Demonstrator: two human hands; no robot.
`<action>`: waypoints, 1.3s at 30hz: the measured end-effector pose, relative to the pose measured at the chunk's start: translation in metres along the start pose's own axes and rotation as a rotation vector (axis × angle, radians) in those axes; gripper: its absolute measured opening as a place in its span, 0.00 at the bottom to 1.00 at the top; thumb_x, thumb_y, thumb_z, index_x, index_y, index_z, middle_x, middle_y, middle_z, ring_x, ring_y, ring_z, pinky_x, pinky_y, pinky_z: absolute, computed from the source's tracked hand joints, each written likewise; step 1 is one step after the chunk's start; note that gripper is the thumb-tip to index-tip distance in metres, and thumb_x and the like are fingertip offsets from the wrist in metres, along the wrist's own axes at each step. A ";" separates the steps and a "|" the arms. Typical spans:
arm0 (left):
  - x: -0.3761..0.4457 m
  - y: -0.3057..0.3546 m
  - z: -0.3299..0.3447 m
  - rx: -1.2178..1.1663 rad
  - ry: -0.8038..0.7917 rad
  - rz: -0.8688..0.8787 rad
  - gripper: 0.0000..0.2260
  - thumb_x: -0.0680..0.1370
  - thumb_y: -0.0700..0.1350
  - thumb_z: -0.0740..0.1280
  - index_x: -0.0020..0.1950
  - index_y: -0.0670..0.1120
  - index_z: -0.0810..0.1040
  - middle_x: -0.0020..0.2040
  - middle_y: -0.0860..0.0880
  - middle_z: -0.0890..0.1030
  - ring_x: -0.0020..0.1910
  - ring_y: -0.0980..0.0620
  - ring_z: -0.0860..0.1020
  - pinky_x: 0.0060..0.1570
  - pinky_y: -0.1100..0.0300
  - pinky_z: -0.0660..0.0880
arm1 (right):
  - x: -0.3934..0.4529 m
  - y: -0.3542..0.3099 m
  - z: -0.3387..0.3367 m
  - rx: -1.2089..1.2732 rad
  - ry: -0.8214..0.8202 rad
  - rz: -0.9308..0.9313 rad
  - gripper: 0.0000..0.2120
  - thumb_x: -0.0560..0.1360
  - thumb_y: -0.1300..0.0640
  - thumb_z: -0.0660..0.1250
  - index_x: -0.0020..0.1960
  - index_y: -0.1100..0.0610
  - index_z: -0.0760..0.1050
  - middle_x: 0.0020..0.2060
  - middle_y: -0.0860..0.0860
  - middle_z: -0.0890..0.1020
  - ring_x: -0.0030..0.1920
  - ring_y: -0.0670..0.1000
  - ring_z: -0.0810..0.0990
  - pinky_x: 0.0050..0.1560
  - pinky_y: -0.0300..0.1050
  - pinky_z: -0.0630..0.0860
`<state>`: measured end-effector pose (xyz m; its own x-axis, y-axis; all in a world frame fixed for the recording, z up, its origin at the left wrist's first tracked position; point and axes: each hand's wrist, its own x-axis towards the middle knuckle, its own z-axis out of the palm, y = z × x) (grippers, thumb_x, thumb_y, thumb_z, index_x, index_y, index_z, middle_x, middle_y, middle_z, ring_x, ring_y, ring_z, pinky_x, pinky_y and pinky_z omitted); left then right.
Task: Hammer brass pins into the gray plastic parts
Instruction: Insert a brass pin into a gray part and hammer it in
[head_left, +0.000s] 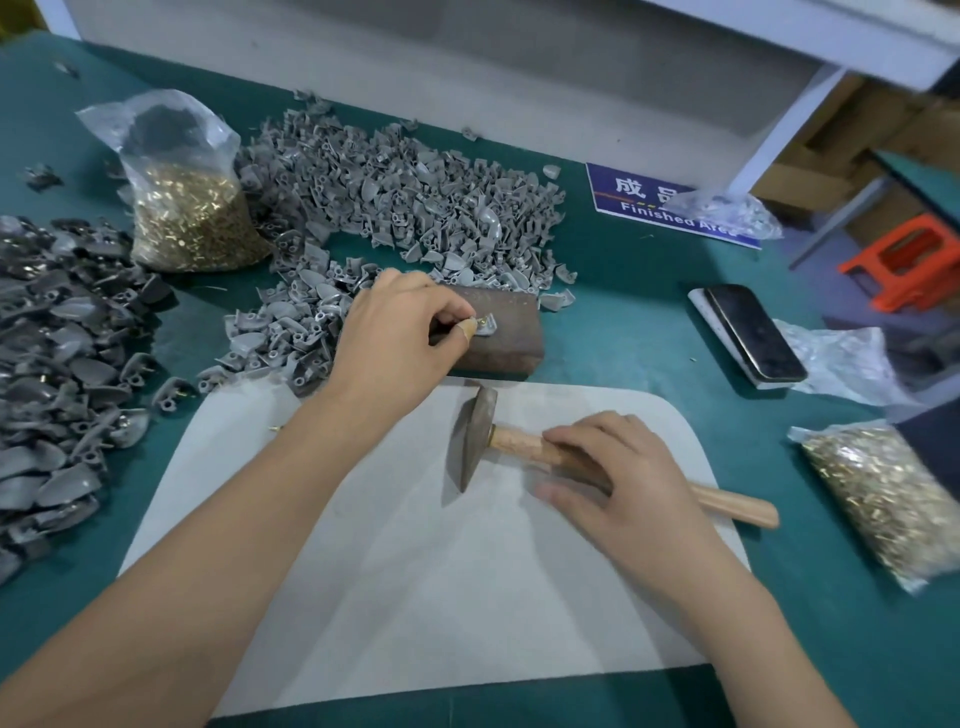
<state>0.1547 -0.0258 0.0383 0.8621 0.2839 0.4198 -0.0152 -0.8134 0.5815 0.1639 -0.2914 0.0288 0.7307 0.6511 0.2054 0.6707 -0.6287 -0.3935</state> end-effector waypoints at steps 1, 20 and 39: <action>0.000 0.000 0.000 0.009 0.003 -0.005 0.04 0.78 0.49 0.72 0.50 0.52 0.86 0.44 0.54 0.79 0.51 0.49 0.72 0.54 0.48 0.73 | -0.003 0.001 0.001 -0.060 -0.009 -0.033 0.14 0.77 0.47 0.73 0.60 0.51 0.82 0.51 0.45 0.79 0.51 0.52 0.76 0.52 0.51 0.74; 0.005 -0.005 -0.010 0.091 -0.022 0.028 0.06 0.79 0.53 0.71 0.53 0.55 0.86 0.44 0.55 0.79 0.48 0.50 0.71 0.49 0.53 0.69 | 0.089 -0.011 -0.033 -0.110 0.097 0.160 0.12 0.85 0.45 0.53 0.57 0.46 0.74 0.40 0.42 0.80 0.43 0.56 0.77 0.41 0.51 0.67; 0.005 -0.010 -0.007 0.124 0.014 0.045 0.05 0.80 0.51 0.71 0.54 0.56 0.86 0.48 0.56 0.80 0.50 0.49 0.73 0.43 0.57 0.65 | 0.086 -0.030 -0.007 -0.117 0.402 0.143 0.15 0.86 0.47 0.57 0.69 0.41 0.75 0.48 0.46 0.85 0.43 0.53 0.77 0.35 0.45 0.58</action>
<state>0.1553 -0.0129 0.0400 0.8546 0.2524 0.4537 0.0102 -0.8819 0.4714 0.2076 -0.2193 0.0647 0.7928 0.3514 0.4979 0.5525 -0.7593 -0.3439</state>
